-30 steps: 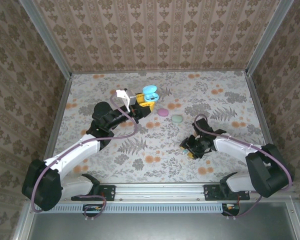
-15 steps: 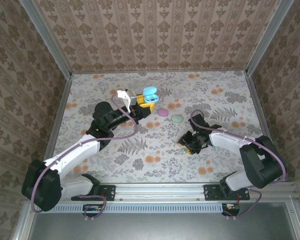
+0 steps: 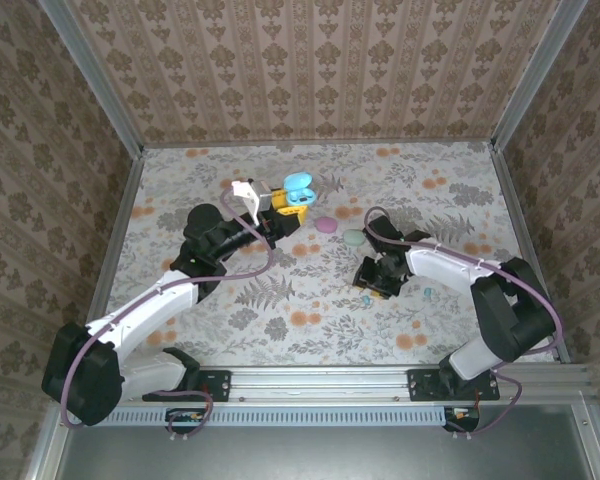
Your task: Insert the wireless bluetooth earbuds into the charging case
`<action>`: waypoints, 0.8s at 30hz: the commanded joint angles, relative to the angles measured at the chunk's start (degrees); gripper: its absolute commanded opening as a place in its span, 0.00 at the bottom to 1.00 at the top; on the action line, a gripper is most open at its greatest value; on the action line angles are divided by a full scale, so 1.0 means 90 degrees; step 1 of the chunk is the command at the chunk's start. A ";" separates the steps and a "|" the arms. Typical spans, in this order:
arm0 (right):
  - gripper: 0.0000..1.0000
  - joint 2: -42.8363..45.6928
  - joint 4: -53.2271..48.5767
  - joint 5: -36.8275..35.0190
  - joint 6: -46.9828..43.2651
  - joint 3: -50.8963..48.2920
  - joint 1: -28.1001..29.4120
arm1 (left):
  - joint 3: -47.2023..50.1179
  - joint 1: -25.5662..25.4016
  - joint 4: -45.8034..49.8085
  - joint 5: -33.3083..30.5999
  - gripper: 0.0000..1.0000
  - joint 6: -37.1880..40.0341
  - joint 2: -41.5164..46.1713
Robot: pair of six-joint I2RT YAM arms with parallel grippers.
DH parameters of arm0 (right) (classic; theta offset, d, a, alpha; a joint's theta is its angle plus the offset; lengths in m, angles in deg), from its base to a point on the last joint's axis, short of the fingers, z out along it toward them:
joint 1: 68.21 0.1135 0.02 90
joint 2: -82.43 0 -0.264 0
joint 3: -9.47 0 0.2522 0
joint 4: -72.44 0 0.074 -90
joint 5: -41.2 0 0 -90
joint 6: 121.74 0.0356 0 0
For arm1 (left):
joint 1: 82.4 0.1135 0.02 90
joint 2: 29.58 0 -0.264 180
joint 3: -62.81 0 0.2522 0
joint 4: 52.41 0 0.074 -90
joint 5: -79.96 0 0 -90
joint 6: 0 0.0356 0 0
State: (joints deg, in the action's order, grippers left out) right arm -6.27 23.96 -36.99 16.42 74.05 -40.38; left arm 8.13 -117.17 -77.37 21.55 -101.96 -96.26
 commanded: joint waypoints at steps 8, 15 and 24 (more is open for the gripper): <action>0.40 -0.1023 -0.1517 0.0053 -0.2614 0.1121 0.0250 | 0.0000 0.0058 0.0009 -0.0061 0.29 0.0129 0.0210; 0.40 -0.1381 -0.2090 -0.0446 -0.3301 0.1534 0.0416 | 0.0017 0.0064 0.0136 -0.0129 0.29 0.0173 0.0306; 0.39 -0.1577 -0.2197 -0.0587 -0.3706 0.1734 0.0433 | -0.0042 0.0074 0.0179 -0.0132 0.30 0.0180 0.0279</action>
State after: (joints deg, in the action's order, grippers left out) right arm -19.15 7.22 -39.92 -14.20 88.20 -36.75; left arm 8.17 -116.99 -75.45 20.53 -101.33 -94.75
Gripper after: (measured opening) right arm 0.388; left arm 0.344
